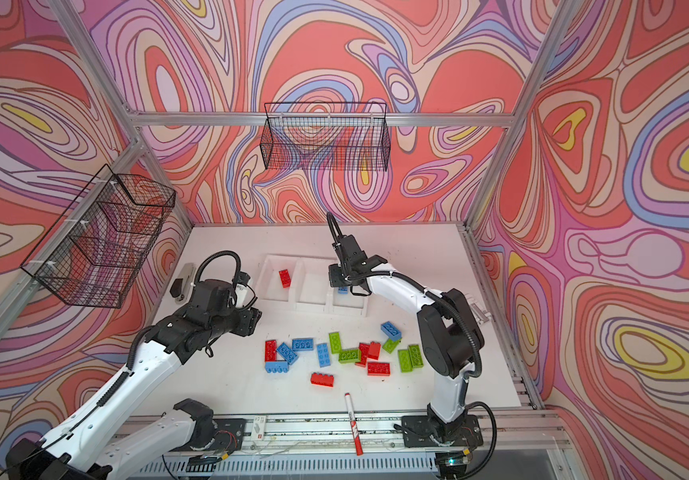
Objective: Sort the legos into containers by color
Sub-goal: 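Place the lime-green brick in the middle compartment while the left gripper moves, then grasp a blue brick with the left gripper and carry it to the tray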
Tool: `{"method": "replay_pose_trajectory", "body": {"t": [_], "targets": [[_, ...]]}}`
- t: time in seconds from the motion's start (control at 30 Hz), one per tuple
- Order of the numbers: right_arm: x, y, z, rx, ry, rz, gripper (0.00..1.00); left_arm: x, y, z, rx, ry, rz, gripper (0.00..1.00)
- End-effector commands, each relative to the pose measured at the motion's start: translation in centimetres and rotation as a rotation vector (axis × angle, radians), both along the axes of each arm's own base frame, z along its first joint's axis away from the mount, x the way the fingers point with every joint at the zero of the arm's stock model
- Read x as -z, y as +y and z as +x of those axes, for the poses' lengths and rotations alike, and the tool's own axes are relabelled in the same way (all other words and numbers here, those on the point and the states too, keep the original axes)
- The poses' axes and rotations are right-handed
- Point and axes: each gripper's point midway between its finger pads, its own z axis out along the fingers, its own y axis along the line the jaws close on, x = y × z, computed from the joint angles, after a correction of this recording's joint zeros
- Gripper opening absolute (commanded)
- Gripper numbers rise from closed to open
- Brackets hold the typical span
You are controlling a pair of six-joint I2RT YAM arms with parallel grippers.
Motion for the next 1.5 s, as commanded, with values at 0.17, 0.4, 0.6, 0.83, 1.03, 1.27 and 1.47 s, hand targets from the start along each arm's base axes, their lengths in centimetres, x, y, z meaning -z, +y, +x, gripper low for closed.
{"method": "replay_pose_trajectory", "body": {"t": [0.17, 0.4, 0.6, 0.83, 1.03, 1.27, 1.47], "targets": [[0.7, 5.6, 1.6, -0.062, 0.001, 0.110, 0.30, 1.9, -1.5, -2.6, 0.208, 0.064, 0.074, 0.65], [3.1, 6.2, 1.8, -0.058, 0.037, 0.089, 0.47, 4.0, -3.6, -4.9, 0.417, 0.072, 0.182, 0.65], [1.4, 5.9, 1.8, -0.058, -0.009, 0.098, 0.63, 5.6, -4.7, -6.6, 0.591, 0.116, 0.275, 0.66], [-2.4, 2.0, 2.3, 0.010, -0.093, 0.107, 0.62, 8.2, -5.4, -8.6, 0.788, 0.200, 0.444, 0.64], [-3.6, -4.1, 2.7, 0.114, -0.119, 0.108, 0.59, 9.7, -5.6, -9.8, 0.890, 0.240, 0.534, 0.61], [-3.8, -6.9, 1.7, 0.162, -0.127, 0.114, 0.57, 12.0, -5.9, -9.2, 0.921, 0.256, 0.638, 0.54], [-2.8, -7.6, 1.3, 0.169, -0.106, 0.120, 0.55, 12.8, -5.8, -8.6, 0.929, 0.272, 0.692, 0.42]]}}
